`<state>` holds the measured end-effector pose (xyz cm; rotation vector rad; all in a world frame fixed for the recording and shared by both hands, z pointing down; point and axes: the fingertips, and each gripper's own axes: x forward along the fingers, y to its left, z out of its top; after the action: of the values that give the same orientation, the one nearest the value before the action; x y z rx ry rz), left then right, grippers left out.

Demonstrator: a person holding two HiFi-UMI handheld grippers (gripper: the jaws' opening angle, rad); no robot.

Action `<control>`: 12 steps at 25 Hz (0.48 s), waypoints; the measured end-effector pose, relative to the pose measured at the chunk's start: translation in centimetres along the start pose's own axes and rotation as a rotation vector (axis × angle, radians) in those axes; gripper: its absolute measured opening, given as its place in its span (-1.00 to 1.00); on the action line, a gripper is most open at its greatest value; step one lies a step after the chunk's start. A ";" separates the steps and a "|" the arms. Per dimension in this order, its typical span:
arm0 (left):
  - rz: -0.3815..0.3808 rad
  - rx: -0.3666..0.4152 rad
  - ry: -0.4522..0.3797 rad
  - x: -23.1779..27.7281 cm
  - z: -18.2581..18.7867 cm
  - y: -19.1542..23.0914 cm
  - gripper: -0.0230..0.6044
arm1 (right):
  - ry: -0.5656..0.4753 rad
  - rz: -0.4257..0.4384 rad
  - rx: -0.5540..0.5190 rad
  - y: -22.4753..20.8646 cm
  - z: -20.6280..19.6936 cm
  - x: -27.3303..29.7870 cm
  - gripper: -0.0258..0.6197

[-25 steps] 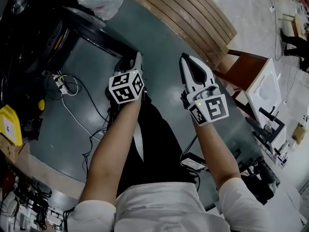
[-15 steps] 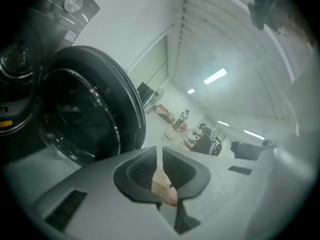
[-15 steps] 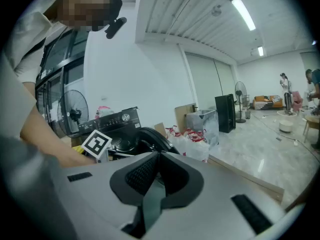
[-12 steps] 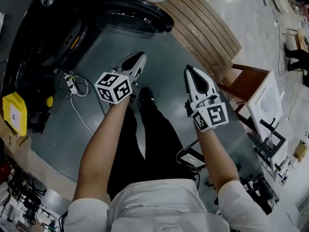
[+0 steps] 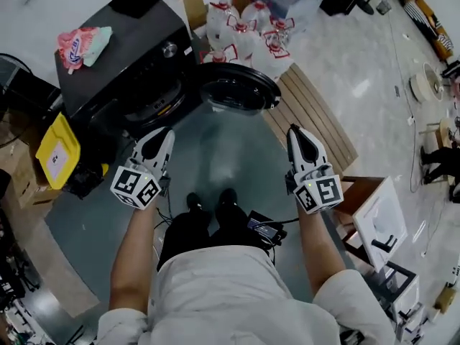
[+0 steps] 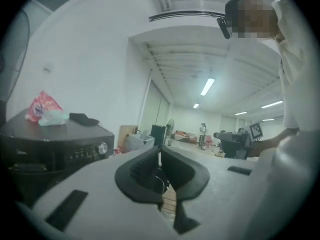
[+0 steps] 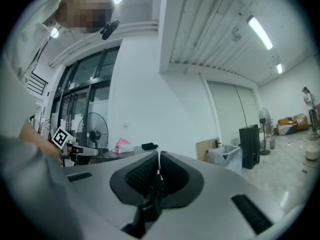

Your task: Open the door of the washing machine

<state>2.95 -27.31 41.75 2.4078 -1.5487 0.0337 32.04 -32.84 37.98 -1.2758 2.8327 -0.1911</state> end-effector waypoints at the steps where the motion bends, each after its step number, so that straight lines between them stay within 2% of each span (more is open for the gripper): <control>1: 0.019 0.006 -0.031 -1.8 2.0 0.2 -0.85 | -0.010 0.019 -0.021 0.7 2.2 -0.2 -0.81; 3: 0.056 0.020 -0.097 -5.1 5.1 0.6 -0.85 | -0.047 0.036 -0.070 1.8 6.4 -0.9 -0.81; 6: 0.104 0.041 -0.158 -10.5 7.5 0.8 -0.85 | -0.099 0.029 -0.089 3.8 11.2 -2.8 -0.81; 12: 0.140 0.079 -0.256 -20.5 9.2 0.7 -0.85 | -0.156 -0.023 -0.144 10.1 14.9 -8.4 -0.81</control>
<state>-7.62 -11.67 29.60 2.4363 -1.8583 -0.1963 31.24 -21.37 21.72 -1.2861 2.7431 0.1090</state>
